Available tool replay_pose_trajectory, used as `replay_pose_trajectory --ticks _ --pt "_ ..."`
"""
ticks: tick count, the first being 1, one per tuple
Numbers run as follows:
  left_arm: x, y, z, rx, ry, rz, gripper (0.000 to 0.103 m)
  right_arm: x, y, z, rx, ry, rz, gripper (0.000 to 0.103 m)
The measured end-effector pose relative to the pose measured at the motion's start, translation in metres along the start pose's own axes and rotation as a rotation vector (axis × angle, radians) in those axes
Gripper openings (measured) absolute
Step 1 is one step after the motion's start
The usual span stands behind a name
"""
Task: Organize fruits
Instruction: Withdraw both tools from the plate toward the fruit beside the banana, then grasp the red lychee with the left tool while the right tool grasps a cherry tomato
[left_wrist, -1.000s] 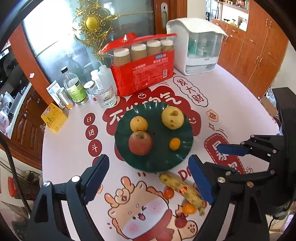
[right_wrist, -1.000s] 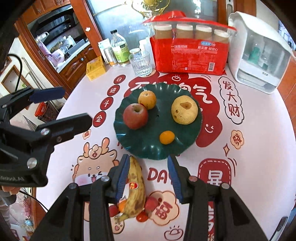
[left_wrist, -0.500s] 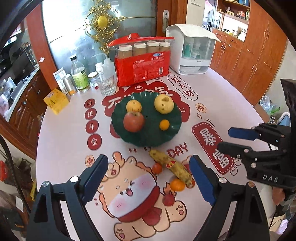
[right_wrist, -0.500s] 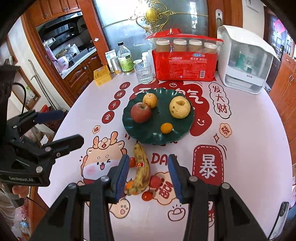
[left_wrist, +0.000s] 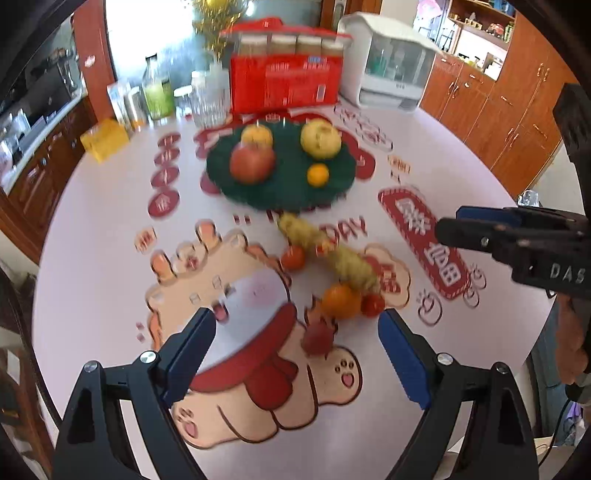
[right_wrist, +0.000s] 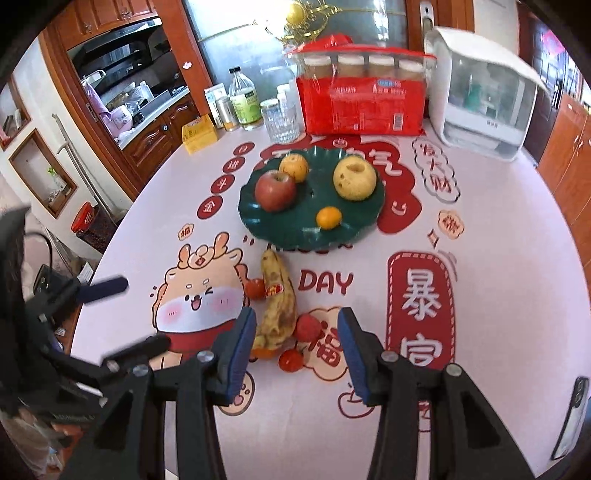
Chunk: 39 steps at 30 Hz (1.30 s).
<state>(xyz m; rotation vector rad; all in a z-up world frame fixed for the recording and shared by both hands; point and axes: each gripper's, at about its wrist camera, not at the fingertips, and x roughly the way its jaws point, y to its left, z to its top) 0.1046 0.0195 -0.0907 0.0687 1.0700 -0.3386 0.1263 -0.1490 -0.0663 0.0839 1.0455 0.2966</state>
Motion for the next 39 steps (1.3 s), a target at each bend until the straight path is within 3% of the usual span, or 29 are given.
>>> replay_pose_trajectory --ticks 8,21,33,39 --pt "0.037 -0.005 -0.027 -0.012 0.025 0.021 0.089 0.039 -0.008 -0.035 -0.006 0.069 0.003 0.046" --pt "0.072 0.001 -0.030 -0.106 0.038 -0.006 0.084 0.087 0.000 -0.077 -0.129 0.079 0.032 0.046" --pt "0.088 0.000 -0.030 -0.158 0.057 -0.060 0.070 0.108 0.016 -0.081 -0.225 0.010 -0.009 0.045" --pt "0.096 -0.003 -0.031 -0.165 0.080 -0.082 0.058 0.110 0.011 -0.077 -0.196 -0.019 -0.012 0.032"
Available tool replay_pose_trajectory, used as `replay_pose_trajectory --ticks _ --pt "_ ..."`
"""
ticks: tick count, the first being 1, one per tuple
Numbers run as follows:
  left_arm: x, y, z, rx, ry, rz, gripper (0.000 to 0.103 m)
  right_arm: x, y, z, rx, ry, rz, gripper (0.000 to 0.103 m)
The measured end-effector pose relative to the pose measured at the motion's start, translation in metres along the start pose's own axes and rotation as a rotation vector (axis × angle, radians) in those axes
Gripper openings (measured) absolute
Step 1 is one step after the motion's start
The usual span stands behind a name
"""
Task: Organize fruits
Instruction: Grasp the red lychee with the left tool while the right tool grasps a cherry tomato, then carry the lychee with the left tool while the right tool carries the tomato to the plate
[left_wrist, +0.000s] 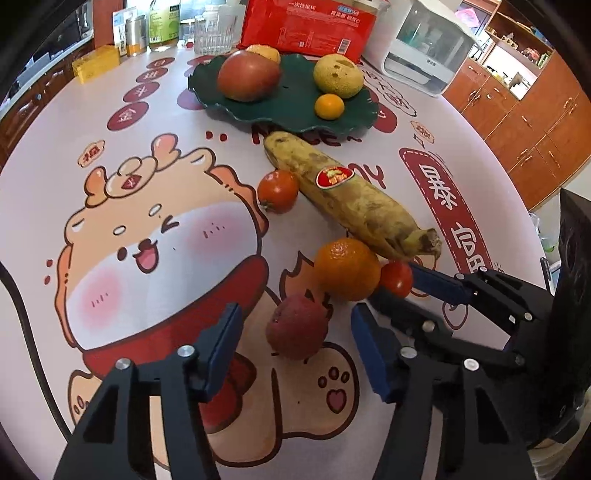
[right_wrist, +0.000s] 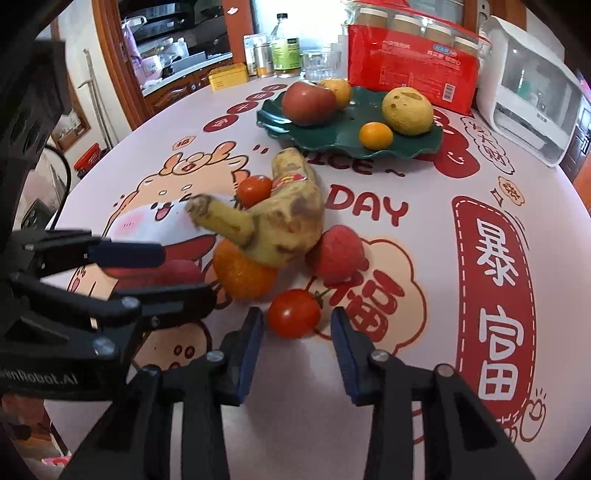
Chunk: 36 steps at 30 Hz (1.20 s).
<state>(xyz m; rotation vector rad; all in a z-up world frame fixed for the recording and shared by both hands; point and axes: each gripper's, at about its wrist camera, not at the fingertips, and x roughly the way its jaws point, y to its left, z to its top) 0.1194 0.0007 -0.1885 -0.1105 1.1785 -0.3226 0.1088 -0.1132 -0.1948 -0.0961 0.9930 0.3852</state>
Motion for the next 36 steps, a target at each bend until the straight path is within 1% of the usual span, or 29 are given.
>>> replay_pose_trajectory --ticks 1,3,6,9,10,11,16,22,28,32,36 --pt "0.001 0.000 0.000 -0.004 0.002 -0.004 0.056 0.000 -0.002 0.000 0.005 -0.002 -0.001 0.029" --pt "0.002 0.000 -0.001 -0.009 0.007 -0.007 0.054 0.000 -0.003 0.000 0.011 -0.005 0.006 0.029" --pt "0.003 -0.002 -0.002 -0.001 0.000 0.006 0.050 -0.001 -0.004 -0.002 0.015 -0.008 0.007 0.029" --pt "0.002 0.000 -0.002 -0.007 -0.003 0.006 0.039 -0.001 -0.005 -0.002 0.023 -0.010 0.012 0.029" --pt "0.002 0.001 -0.001 -0.010 -0.003 0.008 0.033 -0.002 -0.006 -0.002 0.025 -0.010 0.014 0.029" --pt "0.002 0.002 -0.001 -0.013 -0.003 0.006 0.032 -0.002 -0.006 -0.003 0.029 -0.010 0.016 0.029" --pt "0.001 0.001 -0.003 -0.014 -0.009 0.014 0.031 -0.002 -0.008 -0.004 0.038 -0.007 0.024 0.028" --pt "-0.004 0.000 -0.007 -0.015 0.007 0.014 0.031 -0.005 -0.008 -0.006 0.049 0.007 0.031 0.028" --pt "-0.029 -0.004 -0.006 -0.001 -0.017 0.021 0.031 -0.019 -0.006 -0.008 0.066 0.017 0.032 0.028" --pt "-0.053 -0.009 -0.003 0.017 -0.047 0.032 0.031 -0.037 -0.005 -0.007 0.064 0.000 0.019 0.028" --pt "-0.077 -0.017 0.005 0.032 -0.082 0.026 0.031 -0.060 -0.008 -0.001 0.078 -0.024 0.005 0.028"
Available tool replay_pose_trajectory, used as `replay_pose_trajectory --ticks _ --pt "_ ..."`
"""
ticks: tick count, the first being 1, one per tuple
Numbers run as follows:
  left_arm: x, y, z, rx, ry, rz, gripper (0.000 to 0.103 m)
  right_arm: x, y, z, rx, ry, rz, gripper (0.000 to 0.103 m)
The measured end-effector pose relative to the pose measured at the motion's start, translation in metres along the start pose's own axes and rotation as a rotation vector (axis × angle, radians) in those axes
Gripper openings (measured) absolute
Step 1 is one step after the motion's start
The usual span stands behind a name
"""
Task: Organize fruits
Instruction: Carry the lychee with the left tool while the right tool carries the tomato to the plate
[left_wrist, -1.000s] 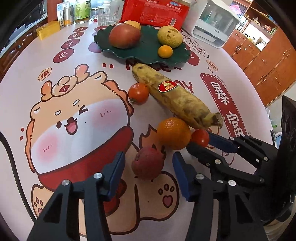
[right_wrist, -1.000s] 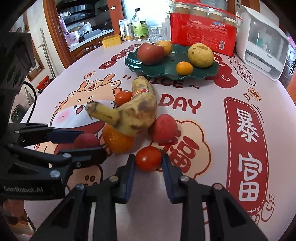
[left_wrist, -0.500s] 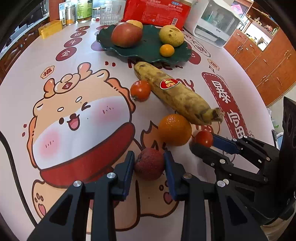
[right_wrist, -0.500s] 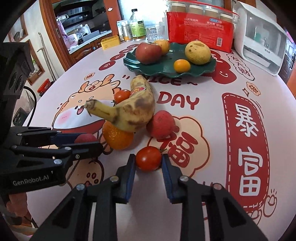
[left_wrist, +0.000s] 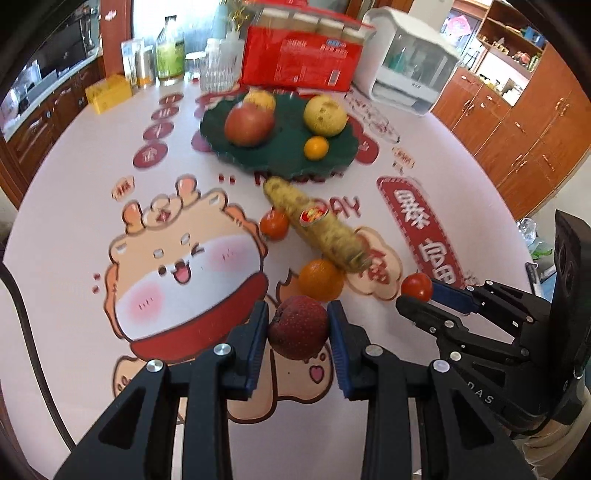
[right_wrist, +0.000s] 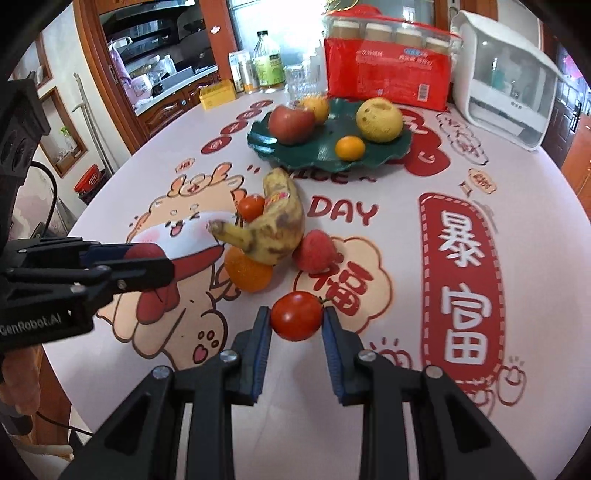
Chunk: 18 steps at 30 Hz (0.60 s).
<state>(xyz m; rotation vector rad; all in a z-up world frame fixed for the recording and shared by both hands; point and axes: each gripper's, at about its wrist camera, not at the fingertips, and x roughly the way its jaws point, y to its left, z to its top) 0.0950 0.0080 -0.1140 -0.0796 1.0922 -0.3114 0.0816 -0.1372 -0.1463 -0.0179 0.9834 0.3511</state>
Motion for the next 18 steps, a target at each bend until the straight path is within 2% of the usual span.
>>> replay_pose_trajectory --ticks 9,18 --pt "-0.064 -0.019 0.044 0.038 -0.152 -0.026 0.031 -0.070 -0.003 0.046 0.008 -0.129 0.007 0.028" --pt "-0.125 -0.035 0.106 0.094 -0.271 0.013 0.031 -0.146 -0.012 0.113 0.020 -0.277 -0.003 0.028"
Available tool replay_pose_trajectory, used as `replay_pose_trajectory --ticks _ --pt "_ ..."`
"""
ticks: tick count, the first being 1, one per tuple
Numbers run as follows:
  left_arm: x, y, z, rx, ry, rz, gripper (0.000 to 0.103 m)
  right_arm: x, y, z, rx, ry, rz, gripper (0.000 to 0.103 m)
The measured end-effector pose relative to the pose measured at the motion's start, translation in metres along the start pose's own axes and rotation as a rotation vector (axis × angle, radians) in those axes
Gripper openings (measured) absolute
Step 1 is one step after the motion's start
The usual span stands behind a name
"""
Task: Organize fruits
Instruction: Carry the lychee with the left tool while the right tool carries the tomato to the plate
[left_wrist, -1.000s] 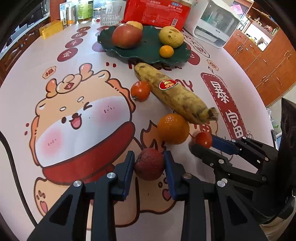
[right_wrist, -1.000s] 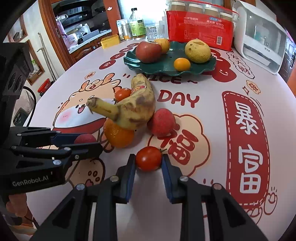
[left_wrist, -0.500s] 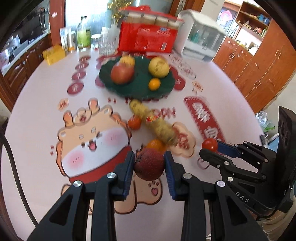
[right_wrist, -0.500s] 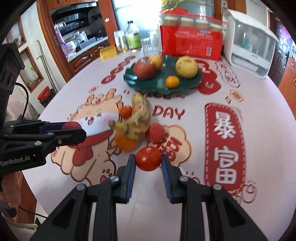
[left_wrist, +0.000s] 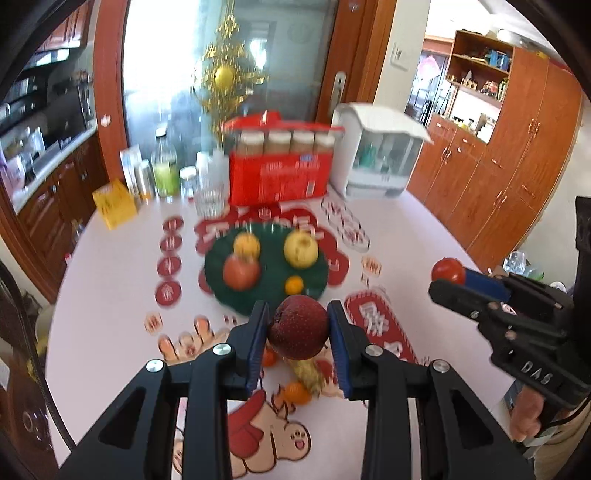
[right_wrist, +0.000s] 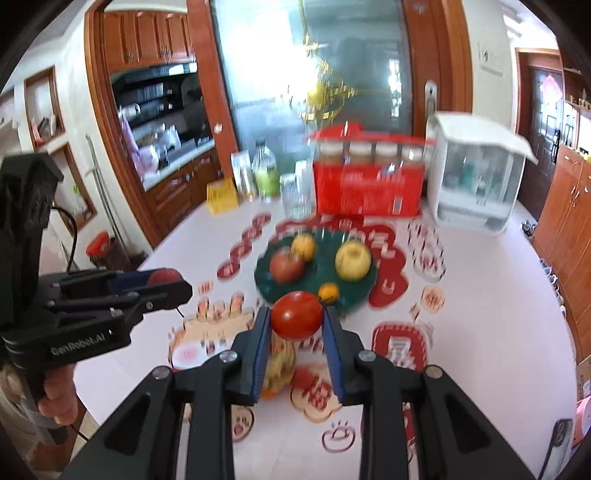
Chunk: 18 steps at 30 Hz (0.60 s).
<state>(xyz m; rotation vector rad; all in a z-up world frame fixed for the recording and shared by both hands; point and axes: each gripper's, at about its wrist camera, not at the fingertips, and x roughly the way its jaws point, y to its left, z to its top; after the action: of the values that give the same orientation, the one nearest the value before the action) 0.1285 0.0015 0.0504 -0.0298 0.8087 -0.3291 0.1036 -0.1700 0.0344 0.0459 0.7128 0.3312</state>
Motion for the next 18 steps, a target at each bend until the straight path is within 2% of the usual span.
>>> replay_pose_trajectory --ticks 5,11,18 --pt "-0.014 -0.005 0.040 0.045 -0.036 0.048 0.031 -0.017 -0.001 0.048 -0.033 -0.049 -0.019 0.028" --pt "-0.022 -0.005 0.084 0.048 -0.055 0.061 0.031 -0.022 -0.003 0.098 -0.056 -0.074 -0.053 0.028" --pt "-0.009 0.002 0.125 0.038 -0.060 0.093 0.031 -0.001 -0.011 0.140 -0.046 -0.045 -0.090 0.028"
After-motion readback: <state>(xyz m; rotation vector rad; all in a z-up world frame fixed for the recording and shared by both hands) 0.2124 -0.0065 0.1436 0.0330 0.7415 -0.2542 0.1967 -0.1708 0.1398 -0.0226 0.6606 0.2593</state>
